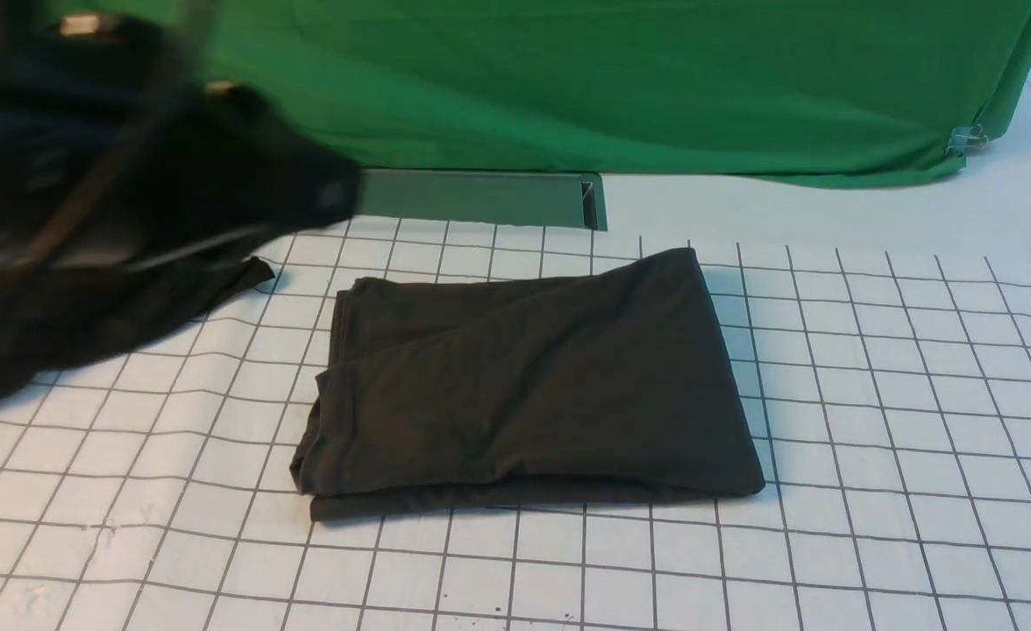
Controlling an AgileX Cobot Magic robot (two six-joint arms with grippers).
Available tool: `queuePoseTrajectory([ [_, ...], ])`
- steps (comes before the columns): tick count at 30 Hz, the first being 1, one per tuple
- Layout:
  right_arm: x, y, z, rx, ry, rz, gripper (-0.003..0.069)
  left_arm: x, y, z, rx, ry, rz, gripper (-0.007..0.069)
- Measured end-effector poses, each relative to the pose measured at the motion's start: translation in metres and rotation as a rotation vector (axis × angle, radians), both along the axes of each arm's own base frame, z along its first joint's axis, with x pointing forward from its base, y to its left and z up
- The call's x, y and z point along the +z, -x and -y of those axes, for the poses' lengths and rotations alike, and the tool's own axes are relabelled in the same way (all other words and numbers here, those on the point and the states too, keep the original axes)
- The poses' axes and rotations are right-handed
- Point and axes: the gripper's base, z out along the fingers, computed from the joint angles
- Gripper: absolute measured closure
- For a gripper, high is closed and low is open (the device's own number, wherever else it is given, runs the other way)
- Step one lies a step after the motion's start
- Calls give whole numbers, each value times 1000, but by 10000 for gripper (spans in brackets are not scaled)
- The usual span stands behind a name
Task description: Fold a long-sleeved shirt over a white checkered tablecloth.
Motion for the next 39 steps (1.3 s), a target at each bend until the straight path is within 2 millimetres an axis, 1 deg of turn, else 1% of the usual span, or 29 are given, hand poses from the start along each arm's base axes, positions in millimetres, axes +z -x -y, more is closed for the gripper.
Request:
queuePoseTrajectory([
  [1, -17, 9, 4, -11, -16, 39, 664, -2, 16, -9, 10, 18, 36, 628],
  [2, -29, 10, 5, -18, -24, 51, 664, -3, 29, -17, 15, 35, 74, 628],
  [3, -49, 17, 8, -30, -38, 84, 664, -12, 40, -24, 23, 47, 101, 628],
  [4, -58, 19, 9, -34, -44, 96, 662, -17, 49, -29, 26, 60, 120, 628],
  [5, -71, 23, 11, -42, -55, 123, 661, -23, 62, -37, 33, 85, 164, 628],
  [6, -77, 22, 11, -45, -57, 124, 661, -26, 61, -36, 34, 83, 160, 628],
  [7, -97, 23, 13, -58, -71, 153, 659, -45, 79, -47, 47, 118, 207, 628],
  [9, -115, 24, 14, -70, -89, 185, 652, -63, 90, -54, 61, 152, 240, 628],
  [10, -116, 24, 14, -71, -90, 188, 651, -65, 91, -55, 62, 155, 243, 628],
  [11, -123, 24, 15, -77, -97, 205, 643, -80, 97, -59, 69, 172, 263, 628],
  [13, -126, 25, 16, -85, -108, 235, 615, -102, 103, -63, 78, 192, 288, 628],
  [14, -126, 25, 16, -86, -109, 238, 610, -101, 104, -64, 78, 195, 293, 628],
  [15, -126, 26, 17, -89, -114, 250, 595, -111, 106, -65, 83, 201, 304, 628],
  [18, -123, 27, 18, -94, -125, 282, 546, -123, 106, -66, 91, 216, 326, 628],
  [22, -123, 28, 18, -96, -126, 286, 512, -126, 106, -66, 93, 217, 328, 627],
  [39, -123, 28, 18, -96, -126, 287, 469, -129, 107, -66, 86, 194, 294, 627],
])
